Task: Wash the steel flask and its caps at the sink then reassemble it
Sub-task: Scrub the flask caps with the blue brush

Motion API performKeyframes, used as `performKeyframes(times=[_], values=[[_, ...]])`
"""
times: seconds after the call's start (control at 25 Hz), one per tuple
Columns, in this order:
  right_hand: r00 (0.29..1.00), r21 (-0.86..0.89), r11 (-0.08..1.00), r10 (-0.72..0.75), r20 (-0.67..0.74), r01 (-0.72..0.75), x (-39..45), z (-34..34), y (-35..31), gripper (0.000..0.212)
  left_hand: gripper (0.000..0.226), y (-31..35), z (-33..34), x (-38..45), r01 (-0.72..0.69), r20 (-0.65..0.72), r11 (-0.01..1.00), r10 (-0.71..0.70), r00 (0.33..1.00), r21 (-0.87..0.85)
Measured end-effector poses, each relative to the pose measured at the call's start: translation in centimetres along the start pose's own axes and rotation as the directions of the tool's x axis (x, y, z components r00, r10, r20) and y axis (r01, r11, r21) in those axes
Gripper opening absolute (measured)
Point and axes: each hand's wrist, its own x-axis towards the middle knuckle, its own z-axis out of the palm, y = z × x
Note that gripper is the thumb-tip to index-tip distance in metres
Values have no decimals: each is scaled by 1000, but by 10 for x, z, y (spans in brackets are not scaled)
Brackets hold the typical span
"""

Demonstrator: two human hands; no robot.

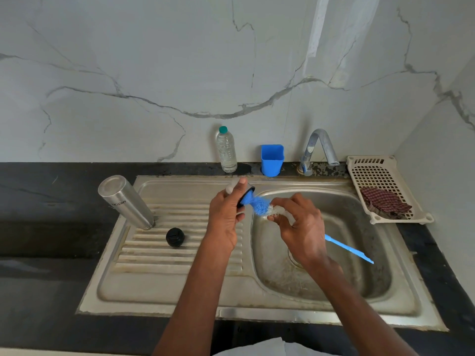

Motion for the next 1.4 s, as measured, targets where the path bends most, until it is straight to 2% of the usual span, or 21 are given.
performKeyframes(times=[0.12, 0.16, 0.2, 0.28, 0.36, 0.4, 0.48, 0.52, 0.56, 0.68, 0.72, 0.76, 0.84, 0.88, 0.96, 1.08, 1.12, 1.2, 1.24, 1.32, 1.4], values=[[990, 106, 985, 140, -16, -138, 1, -4, -1, 31, 41, 1, -7, 0, 29, 74, 981, -14, 997, -194], [989, 114, 983, 148, -28, -144, 0, -6, 1, 31, 38, 3, -7, -3, 39, 111, 976, -15, 994, -213], [992, 104, 987, 122, -30, -119, -1, -8, 2, 31, 42, 4, -4, -4, 41, 134, 983, -17, 991, -178], [1000, 49, 999, 21, -2, -21, -3, -11, 4, 33, 59, 1, 3, -4, 14, 92, 1000, -16, 996, 19], [999, 21, 999, -29, 30, 28, 0, -15, 4, 33, 56, -2, 6, -6, -19, 2, 999, 18, 1000, 40], [999, 46, 999, 5, 39, -7, 3, -18, 3, 31, 49, -2, 4, -5, -19, -4, 999, 19, 1000, -46], [992, 112, 986, 118, 41, -122, 10, -20, 1, 28, 31, 2, -1, -7, 25, 87, 951, 2, 996, -309], [990, 126, 982, 135, 36, -138, 11, -21, 0, 28, 22, 3, -1, -10, 45, 127, 923, 4, 992, -381], [993, 125, 985, 114, 27, -116, 12, -20, -1, 29, 19, 4, -1, -12, 46, 137, 928, 5, 991, -371], [999, 97, 995, -24, 22, 22, 13, -17, -5, 27, 54, 4, 4, -11, -25, 96, 991, 37, 995, -129], [998, 83, 995, -53, 23, 51, 13, -14, -6, 26, 56, 4, 3, -10, -42, 96, 990, 56, 994, -137], [999, 86, 996, -36, 25, 33, 13, -11, -7, 26, 51, 3, 0, -9, -52, 109, 976, 77, 991, -210], [992, 125, 984, 124, 23, -125, 15, -6, -13, 26, 35, 7, -8, -9, -7, 163, 909, 82, 983, -417], [981, 144, 970, 194, 19, -195, 15, -4, -15, 27, 28, 8, -12, -8, 31, 194, 883, 68, 979, -468], [980, 138, 971, 201, -12, -197, 14, 0, -16, 27, 19, 8, -15, -4, 57, 205, 904, 35, 978, -425], [996, 68, 994, 82, -22, -80, 16, 2, -21, 28, 41, 14, -7, 0, 40, 117, 983, -20, 993, -178], [996, 58, 995, 85, -13, -85, 17, 5, -24, 27, 39, 14, -7, 3, 28, 73, 986, -16, 997, -164], [981, 89, 977, 195, 2, -194, 18, 10, -28, 27, 12, 14, -13, 11, 34, 75, 950, -11, 997, -311], [969, 115, 962, 248, 12, -247, 19, 13, -28, 27, 11, 14, -17, 15, 46, 95, 929, -12, 995, -367], [969, 122, 962, 245, 18, -245, 19, 15, -28, 27, 14, 16, -20, 17, 55, 117, 917, -9, 993, -394], [987, 102, 982, 157, 11, -158, 19, 14, -29, 29, 28, 18, -14, 14, 25, 93, 960, 2, 996, -281]])
